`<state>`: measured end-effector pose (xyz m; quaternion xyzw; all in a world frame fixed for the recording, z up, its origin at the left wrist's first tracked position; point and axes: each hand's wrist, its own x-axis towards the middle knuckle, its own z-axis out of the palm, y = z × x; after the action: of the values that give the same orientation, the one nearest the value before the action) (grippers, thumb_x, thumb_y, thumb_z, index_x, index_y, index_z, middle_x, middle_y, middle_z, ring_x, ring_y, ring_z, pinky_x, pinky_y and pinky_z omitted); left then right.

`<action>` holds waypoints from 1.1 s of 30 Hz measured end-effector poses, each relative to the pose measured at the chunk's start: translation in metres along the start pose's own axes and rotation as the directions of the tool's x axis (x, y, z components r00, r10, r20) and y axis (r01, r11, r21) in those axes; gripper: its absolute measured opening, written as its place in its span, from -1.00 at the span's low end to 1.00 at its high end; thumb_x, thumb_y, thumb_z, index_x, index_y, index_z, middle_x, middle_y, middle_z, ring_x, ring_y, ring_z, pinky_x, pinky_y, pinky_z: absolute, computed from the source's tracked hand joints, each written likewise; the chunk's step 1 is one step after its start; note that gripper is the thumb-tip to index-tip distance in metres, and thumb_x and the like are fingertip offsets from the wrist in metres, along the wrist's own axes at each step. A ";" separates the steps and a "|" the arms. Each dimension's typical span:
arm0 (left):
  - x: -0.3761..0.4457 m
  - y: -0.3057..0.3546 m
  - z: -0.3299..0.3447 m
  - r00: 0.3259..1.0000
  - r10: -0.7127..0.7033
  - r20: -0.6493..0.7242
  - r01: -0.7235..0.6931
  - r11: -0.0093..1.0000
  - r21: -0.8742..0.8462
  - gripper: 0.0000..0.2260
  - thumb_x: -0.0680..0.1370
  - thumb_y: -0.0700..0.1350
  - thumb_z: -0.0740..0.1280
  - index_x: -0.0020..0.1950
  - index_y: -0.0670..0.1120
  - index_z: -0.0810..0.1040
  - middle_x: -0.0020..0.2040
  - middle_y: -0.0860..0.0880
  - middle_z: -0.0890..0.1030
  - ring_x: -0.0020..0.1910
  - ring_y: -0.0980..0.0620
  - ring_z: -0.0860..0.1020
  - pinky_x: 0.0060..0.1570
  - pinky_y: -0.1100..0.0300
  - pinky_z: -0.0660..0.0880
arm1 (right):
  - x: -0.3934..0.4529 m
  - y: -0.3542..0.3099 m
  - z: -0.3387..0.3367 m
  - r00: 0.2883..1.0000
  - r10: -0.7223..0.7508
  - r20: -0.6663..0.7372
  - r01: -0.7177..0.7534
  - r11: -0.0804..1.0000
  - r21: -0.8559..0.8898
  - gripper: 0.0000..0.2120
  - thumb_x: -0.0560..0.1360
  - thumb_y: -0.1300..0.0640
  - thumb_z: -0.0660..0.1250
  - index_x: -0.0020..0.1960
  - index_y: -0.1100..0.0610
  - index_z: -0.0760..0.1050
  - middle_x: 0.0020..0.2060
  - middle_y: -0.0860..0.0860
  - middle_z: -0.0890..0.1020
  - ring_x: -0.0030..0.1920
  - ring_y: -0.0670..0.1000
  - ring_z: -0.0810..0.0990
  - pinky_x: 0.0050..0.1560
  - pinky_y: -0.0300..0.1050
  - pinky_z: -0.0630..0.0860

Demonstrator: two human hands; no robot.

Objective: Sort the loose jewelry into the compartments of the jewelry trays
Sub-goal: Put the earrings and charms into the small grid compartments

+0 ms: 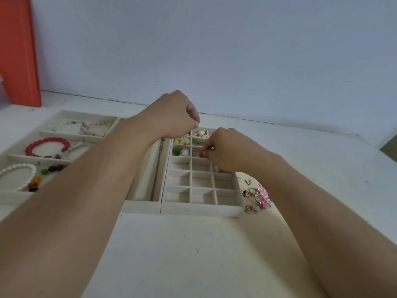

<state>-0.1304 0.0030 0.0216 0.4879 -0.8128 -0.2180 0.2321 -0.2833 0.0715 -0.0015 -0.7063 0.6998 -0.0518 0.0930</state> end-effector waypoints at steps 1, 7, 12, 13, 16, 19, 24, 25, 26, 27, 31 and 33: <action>0.000 0.000 0.000 1.000 0.002 0.002 -0.002 1.000 0.000 -0.91 0.55 -0.11 0.42 -0.01 0.05 0.71 -0.20 0.18 0.52 -0.21 0.25 0.47 -0.27 0.33 0.35 | 0.000 0.000 0.000 1.000 -0.006 0.010 0.006 1.000 0.010 -0.79 0.59 0.09 0.28 0.03 -0.05 0.70 -0.33 -0.09 0.56 -0.13 0.07 0.63 0.03 0.00 0.61; -0.002 0.003 0.001 1.000 -0.002 0.011 0.002 1.000 -0.017 -0.87 0.56 -0.14 0.39 0.00 0.04 0.72 -0.19 0.15 0.56 -0.21 0.25 0.49 -0.28 0.34 0.34 | 0.007 0.004 0.004 0.996 -0.069 0.053 0.063 0.992 0.105 -0.75 0.65 0.14 0.21 0.10 0.04 0.68 -0.33 -0.15 0.50 -0.35 -0.15 0.47 -0.30 -0.26 0.42; -0.006 0.007 -0.001 1.000 -0.019 0.021 0.020 0.999 -0.049 -0.76 0.60 -0.22 0.27 0.06 0.03 0.70 0.07 0.01 0.68 -0.10 0.09 0.61 -0.22 0.31 0.45 | 0.012 0.016 -0.001 1.000 -0.024 -0.015 0.025 0.994 0.108 -0.82 0.63 0.03 0.29 -0.08 -0.11 0.64 -0.35 -0.12 0.50 -0.34 -0.12 0.46 -0.34 -0.17 0.33; -0.007 0.008 -0.001 0.999 -0.020 0.026 0.022 0.998 -0.056 -0.74 0.61 -0.24 0.25 0.09 0.02 0.68 0.11 0.00 0.67 -0.09 0.09 0.61 -0.24 0.32 0.43 | 0.012 0.017 -0.002 1.000 -0.020 -0.008 0.021 0.995 0.097 -0.83 0.62 0.02 0.30 -0.08 -0.12 0.63 -0.33 -0.10 0.53 -0.31 -0.09 0.49 -0.32 -0.15 0.38; -0.009 0.010 -0.001 0.999 -0.035 0.038 0.038 0.995 -0.088 -0.61 0.58 -0.35 0.21 0.25 0.05 0.60 0.04 0.04 0.69 -0.20 0.20 0.55 -0.38 0.36 0.38 | 0.011 0.018 -0.001 1.000 -0.012 -0.018 0.014 0.995 0.096 -0.87 0.60 -0.01 0.33 -0.02 -0.12 0.66 -0.25 -0.08 0.58 -0.26 -0.06 0.55 -0.21 -0.13 0.46; -0.013 0.011 -0.001 0.999 -0.033 0.024 0.037 0.988 -0.151 -0.50 0.57 -0.26 0.38 0.46 0.09 0.41 -0.04 0.07 0.70 -0.07 0.14 0.61 -0.23 0.29 0.46 | 0.010 0.023 -0.009 0.981 0.008 -0.195 0.035 0.976 0.216 -0.92 0.57 0.03 0.37 -0.02 -0.11 0.64 -0.24 -0.13 0.64 -0.40 -0.17 0.56 -0.28 -0.21 0.43; -0.016 0.016 0.000 0.999 -0.023 0.029 0.028 0.987 -0.160 -0.12 0.47 -0.10 0.55 0.63 0.08 0.07 -0.06 0.09 0.68 -0.04 0.17 0.60 0.02 0.23 0.41 | 0.006 0.028 -0.026 0.930 -0.043 -0.364 0.174 0.926 0.335 -0.69 0.56 0.11 0.42 0.25 -0.17 0.57 -0.13 -0.20 0.65 -0.32 -0.22 0.59 -0.45 -0.48 0.38; -0.015 0.016 0.001 0.999 -0.026 0.041 0.033 0.986 -0.165 -0.06 0.46 -0.09 0.56 0.65 0.08 0.01 -0.06 0.10 0.68 -0.03 0.16 0.60 0.07 0.20 0.41 | 0.005 0.027 -0.027 0.931 -0.076 -0.356 0.200 0.924 0.325 -0.66 0.56 0.14 0.41 0.27 -0.17 0.57 -0.10 -0.21 0.66 -0.29 -0.24 0.58 -0.40 -0.49 0.39; -0.015 0.017 0.002 0.998 -0.030 0.054 0.039 0.985 -0.168 -0.02 0.45 -0.09 0.57 0.66 0.08 -0.03 -0.06 0.10 0.68 0.00 0.14 0.61 0.11 0.19 0.42 | 0.005 0.027 -0.027 0.931 -0.105 -0.350 0.223 0.921 0.318 -0.66 0.57 0.17 0.40 0.27 -0.15 0.59 -0.09 -0.22 0.67 -0.28 -0.26 0.57 -0.38 -0.50 0.40; -0.015 0.017 0.002 0.997 -0.032 0.065 0.043 0.985 -0.168 0.01 0.44 -0.09 0.58 0.66 0.08 -0.06 -0.05 0.09 0.69 0.02 0.12 0.61 0.14 0.17 0.43 | 0.004 0.027 -0.027 0.930 -0.122 -0.348 0.240 0.916 0.321 -0.68 0.58 0.20 0.37 0.24 -0.13 0.61 -0.09 -0.21 0.68 -0.29 -0.27 0.57 -0.40 -0.49 0.39; -0.015 0.019 0.004 0.996 -0.026 0.087 0.041 0.982 -0.182 0.06 0.41 -0.09 0.60 0.66 0.09 -0.08 -0.05 0.08 0.71 0.03 0.10 0.62 0.19 0.11 0.47 | 0.003 0.027 -0.024 0.925 -0.131 -0.357 0.260 0.903 0.341 -0.80 0.61 0.13 0.34 0.10 -0.09 0.70 -0.25 -0.33 0.65 -0.36 -0.16 0.60 -0.41 -0.46 0.38; -0.015 0.019 0.005 0.997 -0.014 0.082 0.030 0.979 -0.202 0.07 0.39 -0.09 0.62 0.66 0.09 -0.06 -0.10 0.11 0.71 -0.04 0.16 0.61 0.08 0.16 0.44 | 0.003 0.026 -0.024 0.920 -0.142 -0.365 0.273 0.902 0.336 -0.85 0.59 0.08 0.38 0.01 -0.11 0.71 -0.35 -0.42 0.60 -0.42 -0.13 0.58 -0.39 -0.45 0.38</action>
<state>-0.1402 0.0255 0.0263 0.4615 -0.7894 -0.3217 0.2455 -0.3135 0.0671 0.0165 -0.7271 0.6016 -0.3144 0.1029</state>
